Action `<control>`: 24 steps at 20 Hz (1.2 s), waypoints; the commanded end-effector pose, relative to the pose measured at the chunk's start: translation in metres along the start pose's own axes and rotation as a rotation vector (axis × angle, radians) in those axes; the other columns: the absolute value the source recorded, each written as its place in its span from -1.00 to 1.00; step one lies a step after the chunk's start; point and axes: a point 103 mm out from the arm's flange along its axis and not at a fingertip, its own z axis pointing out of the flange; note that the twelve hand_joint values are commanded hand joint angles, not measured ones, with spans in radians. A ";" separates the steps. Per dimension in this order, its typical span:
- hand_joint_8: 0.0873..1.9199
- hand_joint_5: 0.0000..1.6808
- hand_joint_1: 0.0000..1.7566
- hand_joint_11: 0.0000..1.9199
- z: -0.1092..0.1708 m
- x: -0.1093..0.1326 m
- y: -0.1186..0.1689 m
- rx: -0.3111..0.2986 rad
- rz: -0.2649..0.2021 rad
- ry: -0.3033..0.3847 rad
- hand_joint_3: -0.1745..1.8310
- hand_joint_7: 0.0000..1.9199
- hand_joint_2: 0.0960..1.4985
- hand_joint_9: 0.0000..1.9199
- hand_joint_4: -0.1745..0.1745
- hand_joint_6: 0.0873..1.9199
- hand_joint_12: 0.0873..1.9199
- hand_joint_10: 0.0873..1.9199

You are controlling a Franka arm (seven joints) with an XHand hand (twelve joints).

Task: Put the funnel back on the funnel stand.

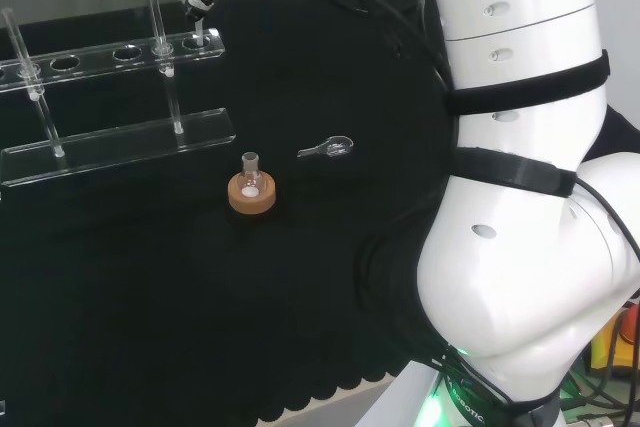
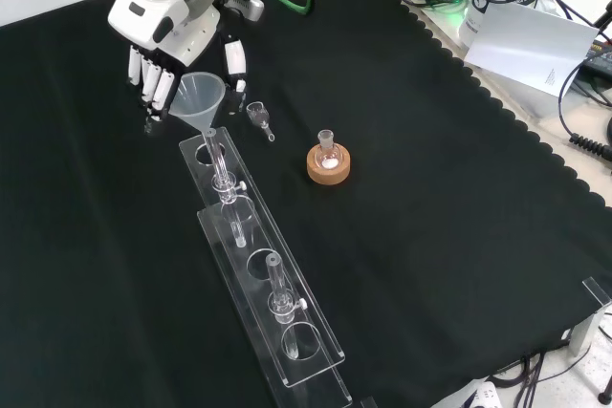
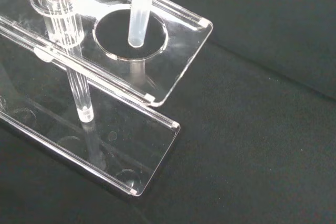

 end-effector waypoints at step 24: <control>-0.38 -0.42 -0.11 -0.24 0.020 0.013 0.015 -0.013 0.004 -0.017 -0.39 -0.47 -0.07 -0.06 -0.33 -0.99 0.12 -0.76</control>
